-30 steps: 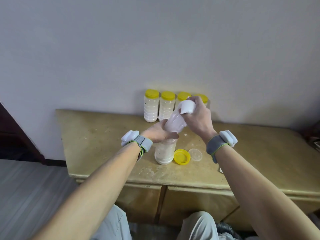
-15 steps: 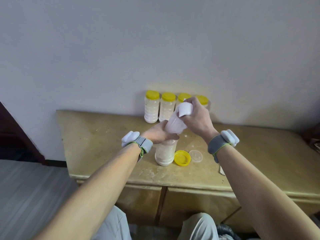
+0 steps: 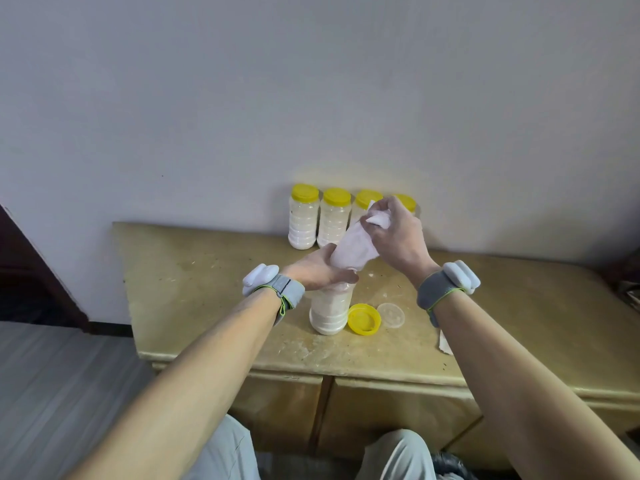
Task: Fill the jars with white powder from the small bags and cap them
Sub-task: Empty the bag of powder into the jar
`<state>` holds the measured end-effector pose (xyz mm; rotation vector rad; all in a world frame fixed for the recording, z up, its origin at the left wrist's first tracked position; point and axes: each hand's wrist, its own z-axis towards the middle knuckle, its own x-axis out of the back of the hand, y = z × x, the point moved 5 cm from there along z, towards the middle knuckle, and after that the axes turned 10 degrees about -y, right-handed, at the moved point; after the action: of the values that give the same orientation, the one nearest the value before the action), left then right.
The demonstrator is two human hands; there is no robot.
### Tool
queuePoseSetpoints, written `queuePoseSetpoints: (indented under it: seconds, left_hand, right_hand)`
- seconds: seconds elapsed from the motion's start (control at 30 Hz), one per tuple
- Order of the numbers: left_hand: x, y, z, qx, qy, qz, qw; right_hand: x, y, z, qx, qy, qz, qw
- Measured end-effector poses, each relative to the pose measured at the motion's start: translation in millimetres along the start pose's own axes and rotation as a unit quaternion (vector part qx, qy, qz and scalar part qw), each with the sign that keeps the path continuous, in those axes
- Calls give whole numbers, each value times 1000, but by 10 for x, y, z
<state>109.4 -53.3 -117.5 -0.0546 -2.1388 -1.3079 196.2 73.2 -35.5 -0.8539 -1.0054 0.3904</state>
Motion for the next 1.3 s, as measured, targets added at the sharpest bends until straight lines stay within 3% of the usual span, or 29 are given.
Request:
queuePoseSetpoints:
  seconds: [0.83,0.93,1.03,1.3]
  left_hand:
    - [-1,-37,55,10,5,1,1000]
    - [3,-35,64,6,6,2,1000]
    - [-8,-18,43,1,-2,7,1000]
    - [-11,19,-6,-15,2,-11,1000]
  right_hand:
    - [-50,29,23,-1,-12,-5,1000]
    - [-4,31,12,-3,14,7,1000]
    - [-60,24,19,-7,-42,-9,999]
    - [-50,22,49,-13,-60,-15,998]
